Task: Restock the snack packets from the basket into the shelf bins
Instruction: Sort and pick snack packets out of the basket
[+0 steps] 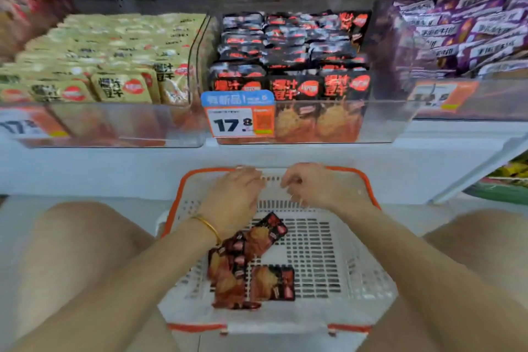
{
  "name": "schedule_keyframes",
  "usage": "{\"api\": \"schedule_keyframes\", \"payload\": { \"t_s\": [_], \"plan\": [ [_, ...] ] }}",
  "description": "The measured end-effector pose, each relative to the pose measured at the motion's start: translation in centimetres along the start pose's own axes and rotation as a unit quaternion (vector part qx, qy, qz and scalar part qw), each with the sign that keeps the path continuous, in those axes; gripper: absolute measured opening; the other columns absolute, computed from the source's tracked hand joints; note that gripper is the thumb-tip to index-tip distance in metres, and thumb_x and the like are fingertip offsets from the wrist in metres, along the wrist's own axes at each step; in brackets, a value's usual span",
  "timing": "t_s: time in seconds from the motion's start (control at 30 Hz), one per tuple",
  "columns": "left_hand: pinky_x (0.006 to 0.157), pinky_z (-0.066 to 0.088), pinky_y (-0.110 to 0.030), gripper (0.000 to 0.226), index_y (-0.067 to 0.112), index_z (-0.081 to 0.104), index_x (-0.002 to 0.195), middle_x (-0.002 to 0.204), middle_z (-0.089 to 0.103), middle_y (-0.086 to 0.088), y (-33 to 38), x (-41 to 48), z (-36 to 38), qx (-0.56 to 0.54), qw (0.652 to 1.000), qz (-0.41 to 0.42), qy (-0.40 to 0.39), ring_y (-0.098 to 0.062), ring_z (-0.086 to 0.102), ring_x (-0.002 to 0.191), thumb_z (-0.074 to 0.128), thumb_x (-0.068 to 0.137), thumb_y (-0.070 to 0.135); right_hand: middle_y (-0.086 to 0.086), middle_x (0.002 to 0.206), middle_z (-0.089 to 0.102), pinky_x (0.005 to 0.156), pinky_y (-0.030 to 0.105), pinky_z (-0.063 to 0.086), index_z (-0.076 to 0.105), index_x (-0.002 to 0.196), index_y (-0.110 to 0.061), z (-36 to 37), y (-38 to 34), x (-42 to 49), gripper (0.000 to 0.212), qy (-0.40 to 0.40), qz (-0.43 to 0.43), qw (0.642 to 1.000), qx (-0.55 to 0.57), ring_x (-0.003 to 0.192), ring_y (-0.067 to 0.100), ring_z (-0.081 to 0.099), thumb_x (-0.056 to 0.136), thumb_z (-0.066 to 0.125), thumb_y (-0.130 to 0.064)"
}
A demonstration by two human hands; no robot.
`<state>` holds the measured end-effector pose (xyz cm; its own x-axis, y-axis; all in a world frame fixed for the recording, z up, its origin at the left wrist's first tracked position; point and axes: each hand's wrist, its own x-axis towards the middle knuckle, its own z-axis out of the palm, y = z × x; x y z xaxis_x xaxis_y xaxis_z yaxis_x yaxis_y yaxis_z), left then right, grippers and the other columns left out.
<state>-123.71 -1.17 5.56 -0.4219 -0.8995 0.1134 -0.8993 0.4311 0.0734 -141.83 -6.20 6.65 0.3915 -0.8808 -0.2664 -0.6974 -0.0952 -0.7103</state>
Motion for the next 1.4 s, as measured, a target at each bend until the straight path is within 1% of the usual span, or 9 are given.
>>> {"api": "schedule_keyframes", "payload": {
  "t_s": [0.13, 0.23, 0.53, 0.73, 0.97, 1.07, 1.2, 1.3, 1.4],
  "plan": [
    [0.106, 0.037, -0.041, 0.038, 0.005, 0.053, 0.13, 0.139, 0.046, -0.013, -2.7, -1.4, 4.8, 0.008, 0.976, -0.091, -0.199, -0.031, 0.042, 0.129, 0.045, 0.093, 0.013, 0.012, 0.12, 0.056, 0.082, 0.028, 0.04, 0.057, 0.12, -0.003, 7.1, 4.6, 5.5, 0.034, -0.104, 0.022, 0.989, -0.098, 0.107, 0.025, 0.054, 0.093, 0.039, 0.006],
    [0.104, 0.035, -0.032, 0.036, 0.012, 0.053, 0.129, 0.135, 0.047, -0.005, -4.4, -1.9, 7.4, 0.023, 0.954, -0.123, -0.271, -0.023, 0.039, 0.126, 0.04, 0.096, 0.019, 0.013, 0.141, 0.041, 0.103, 0.034, 0.034, 0.049, 0.134, -0.011, 11.5, 7.1, 8.4, 0.045, -0.145, -0.007, 0.973, -0.179, 0.127, 0.031, 0.042, 0.091, 0.044, 0.002],
    [0.084, 0.045, -0.034, 0.025, 0.009, 0.057, 0.111, 0.117, 0.053, -0.008, -5.8, -0.4, 10.1, 0.019, 0.934, -0.202, -0.294, -0.025, 0.05, 0.108, 0.04, 0.095, 0.014, 0.002, 0.159, -0.005, 0.096, 0.044, 0.046, 0.04, 0.139, -0.017, 18.5, 7.4, 12.7, 0.059, -0.149, -0.09, 0.919, -0.355, 0.139, 0.035, 0.018, 0.086, 0.05, 0.007],
    [0.088, 0.048, -0.038, 0.021, 0.01, 0.058, 0.108, 0.114, 0.053, -0.008, -6.5, -0.9, 10.9, 0.0, 0.925, -0.23, -0.302, -0.025, 0.049, 0.108, 0.044, 0.093, 0.015, 0.011, 0.146, 0.023, 0.091, 0.046, 0.048, 0.049, 0.129, -0.008, 19.9, 6.2, 14.9, 0.046, -0.123, -0.082, 0.925, -0.351, 0.129, 0.037, 0.032, 0.085, 0.053, 0.004],
    [0.087, 0.047, -0.034, 0.021, 0.008, 0.058, 0.108, 0.113, 0.053, -0.008, -6.8, -0.6, 11.6, -0.01, 0.915, -0.252, -0.314, -0.025, 0.047, 0.109, 0.045, 0.093, 0.014, 0.005, 0.152, 0.027, 0.078, 0.033, 0.048, 0.046, 0.135, -0.006, 18.8, 8.0, 14.6, 0.048, -0.216, -0.082, 0.903, -0.362, 0.114, 0.031, 0.054, 0.09, 0.045, 0.009],
    [0.096, 0.044, -0.037, 0.026, 0.009, 0.054, 0.116, 0.122, 0.05, -0.008, -6.9, 0.6, 11.9, -0.041, 0.903, -0.273, -0.328, -0.027, 0.043, 0.119, 0.048, 0.093, 0.018, 0.003, 0.15, 0.034, 0.098, 0.034, 0.043, 0.049, 0.135, -0.01, 15.9, 8.3, 14.4, 0.048, -0.258, -0.112, 0.903, -0.326, 0.128, 0.026, 0.044, 0.09, 0.046, 0.006],
    [0.102, 0.04, -0.04, 0.045, 0.011, 0.036, 0.138, 0.134, 0.048, -0.011, -6.3, 2.5, 11.3, -0.1, 0.896, -0.315, -0.295, -0.03, 0.046, 0.122, 0.046, 0.095, 0.022, 0.006, 0.128, 0.052, 0.099, 0.029, 0.039, 0.06, 0.121, -0.015, 10.1, 7.6, 12.4, 0.033, -0.283, -0.121, 0.924, -0.226, 0.12, 0.025, 0.048, 0.092, 0.049, -0.005],
    [0.091, 0.042, -0.033, 0.042, 0.01, 0.038, 0.138, 0.122, 0.05, -0.008, -4.1, 4.1, 10.0, -0.149, 0.902, -0.312, -0.259, -0.027, 0.05, 0.11, 0.044, 0.097, 0.017, -0.021, 0.093, 0.046, 0.086, 0.019, 0.035, 0.051, 0.091, -0.042, 5.9, 7.1, 9.4, 0.041, -0.25, -0.122, 0.939, -0.201, 0.091, 0.007, 0.052, 0.092, 0.046, -0.001],
    [0.088, 0.042, -0.034, 0.033, 0.009, 0.048, 0.129, 0.127, 0.055, -0.014, -0.7, 4.5, 8.3, -0.167, 0.92, -0.27, -0.228, -0.03, 0.053, 0.111, 0.043, 0.097, 0.016, -0.004, 0.092, 0.057, 0.075, 0.01, 0.038, 0.064, 0.086, -0.02, 2.5, 6.7, 5.0, 0.035, -0.203, -0.111, 0.963, -0.139, 0.079, 0.002, 0.057, 0.091, 0.045, 0.009]
  ]
}}
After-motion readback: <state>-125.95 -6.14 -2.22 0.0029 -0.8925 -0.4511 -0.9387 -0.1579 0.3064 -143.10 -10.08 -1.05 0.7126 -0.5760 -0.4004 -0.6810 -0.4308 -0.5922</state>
